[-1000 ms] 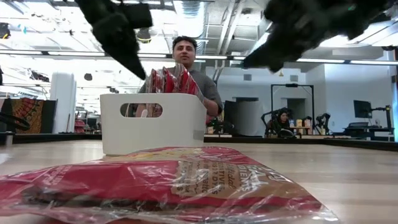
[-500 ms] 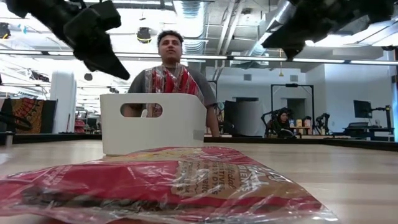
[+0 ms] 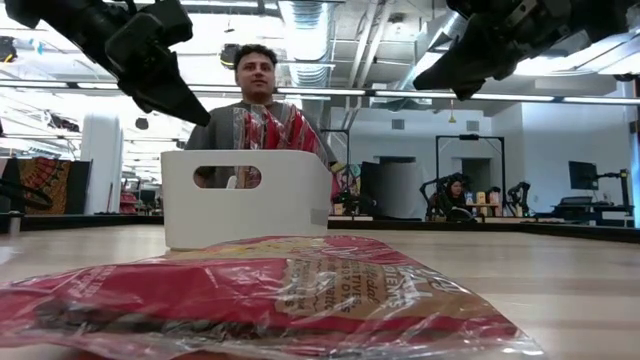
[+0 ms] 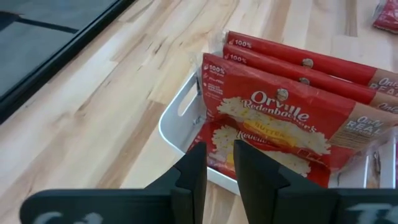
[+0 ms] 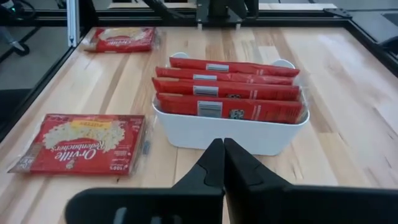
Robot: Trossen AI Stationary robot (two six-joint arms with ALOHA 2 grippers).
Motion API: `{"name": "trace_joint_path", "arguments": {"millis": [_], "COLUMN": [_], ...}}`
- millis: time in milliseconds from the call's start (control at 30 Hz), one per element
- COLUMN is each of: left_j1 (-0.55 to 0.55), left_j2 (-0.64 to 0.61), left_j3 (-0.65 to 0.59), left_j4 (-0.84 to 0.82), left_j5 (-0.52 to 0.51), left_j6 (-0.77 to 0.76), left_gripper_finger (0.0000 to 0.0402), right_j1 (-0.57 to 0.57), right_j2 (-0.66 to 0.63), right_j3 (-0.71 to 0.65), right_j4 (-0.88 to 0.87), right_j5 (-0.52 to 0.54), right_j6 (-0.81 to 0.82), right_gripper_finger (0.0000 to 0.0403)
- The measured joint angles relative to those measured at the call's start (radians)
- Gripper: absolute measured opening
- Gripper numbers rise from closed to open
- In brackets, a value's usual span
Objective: Sort popcorn bags into baskets
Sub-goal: Put the red popcorn bag into the white bin
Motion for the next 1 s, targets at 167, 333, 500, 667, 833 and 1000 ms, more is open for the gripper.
{"name": "trace_joint_path", "arguments": {"millis": [167,333,500,667,833,1000], "left_j1": [0.000,0.000,0.000,0.000,0.000,0.000], "left_j2": [0.000,0.000,0.001,0.001,0.001,0.001], "left_j3": [0.000,0.000,0.000,0.000,0.000,0.000], "left_j4": [-0.005,0.000,0.003,0.000,0.002,0.013], "left_j5": [-0.011,-0.047,-0.051,-0.045,-0.050,-0.051], "left_j6": [-0.016,-0.001,0.000,-0.001,-0.001,-0.001], "left_gripper_finger": [0.0071,0.0071,0.0071,0.0071,0.0071,0.0071], "right_j1": [0.012,0.013,0.007,0.017,0.017,0.016], "right_j2": [0.000,0.000,0.000,0.000,0.000,0.000], "right_j3": [0.000,0.000,0.000,0.000,0.000,0.000], "right_j4": [-0.021,-0.027,-0.042,-0.055,-0.066,-0.066], "right_j5": [-0.001,-0.004,-0.004,-0.006,-0.008,-0.033], "right_j6": [0.000,-0.005,-0.007,0.000,0.000,0.001], "right_gripper_finger": [0.0014,0.0019,0.0016,0.0016,0.0025,0.0022]}}
